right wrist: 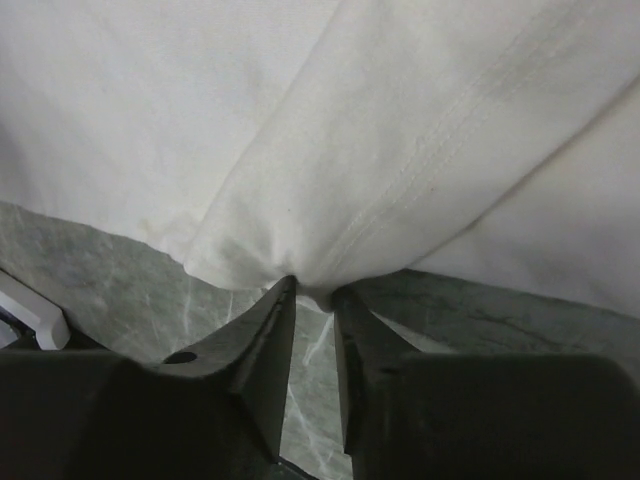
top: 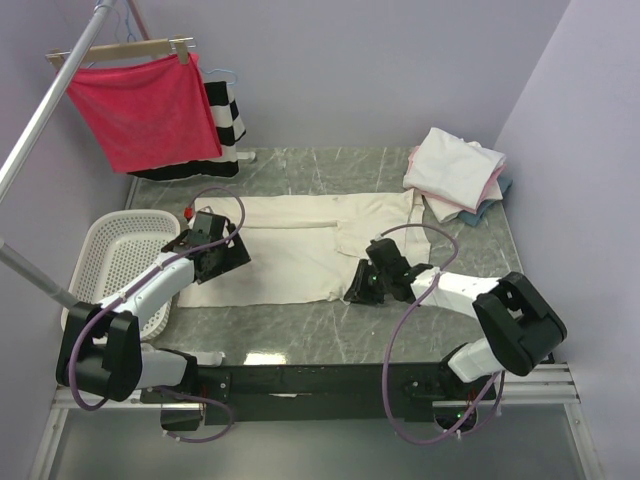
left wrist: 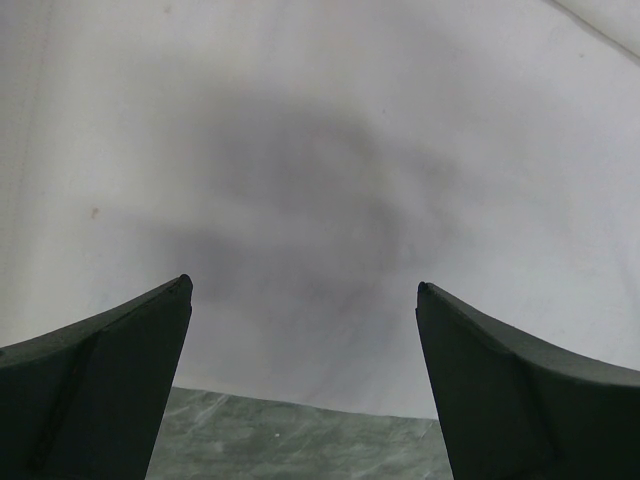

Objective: Fold and stack the t-shirts
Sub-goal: Fold the tshirt

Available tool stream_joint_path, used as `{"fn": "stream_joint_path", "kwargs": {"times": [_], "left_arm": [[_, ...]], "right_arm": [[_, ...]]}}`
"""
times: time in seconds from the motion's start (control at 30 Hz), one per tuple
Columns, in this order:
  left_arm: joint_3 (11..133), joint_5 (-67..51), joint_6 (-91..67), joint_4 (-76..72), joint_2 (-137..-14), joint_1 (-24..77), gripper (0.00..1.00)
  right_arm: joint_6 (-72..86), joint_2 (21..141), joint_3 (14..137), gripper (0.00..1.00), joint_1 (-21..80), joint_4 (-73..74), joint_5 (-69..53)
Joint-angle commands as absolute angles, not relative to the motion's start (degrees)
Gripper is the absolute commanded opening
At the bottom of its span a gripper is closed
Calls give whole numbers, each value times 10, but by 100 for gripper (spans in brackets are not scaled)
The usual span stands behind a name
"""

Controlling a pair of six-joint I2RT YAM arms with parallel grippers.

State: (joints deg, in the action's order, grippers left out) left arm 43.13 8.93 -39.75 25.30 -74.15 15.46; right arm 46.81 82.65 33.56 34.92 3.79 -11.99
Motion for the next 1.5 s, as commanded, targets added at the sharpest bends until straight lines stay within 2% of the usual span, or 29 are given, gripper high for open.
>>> {"fn": "stream_joint_path", "kwargs": {"times": [0.0, 0.17, 0.3, 0.43, 0.63, 0.83, 1.13, 1.47], "left_arm": [[455, 103, -395, 261, -738, 157, 99], [456, 116, -399, 272, -737, 157, 100], [456, 131, -417, 301, -700, 157, 99], [457, 127, -436, 338, -660, 157, 100], [447, 159, -521, 431, -657, 170, 98], [447, 203, -618, 487, -657, 188, 99], [389, 226, -746, 456, -654, 186, 99], [355, 321, -842, 424, -708, 185, 97]], "right_arm": [[466, 814, 323, 24, 365, 32, -99], [453, 759, 323, 15, 365, 42, -98], [442, 703, 330, 0, 366, 70, -74], [425, 659, 353, 0, 365, 113, -28], [386, 658, 400, 0, 359, 148, 25], [348, 686, 431, 0, 333, 136, 6], [300, 695, 453, 0, 291, 125, -61], [285, 681, 446, 0, 267, 129, -78]]}}
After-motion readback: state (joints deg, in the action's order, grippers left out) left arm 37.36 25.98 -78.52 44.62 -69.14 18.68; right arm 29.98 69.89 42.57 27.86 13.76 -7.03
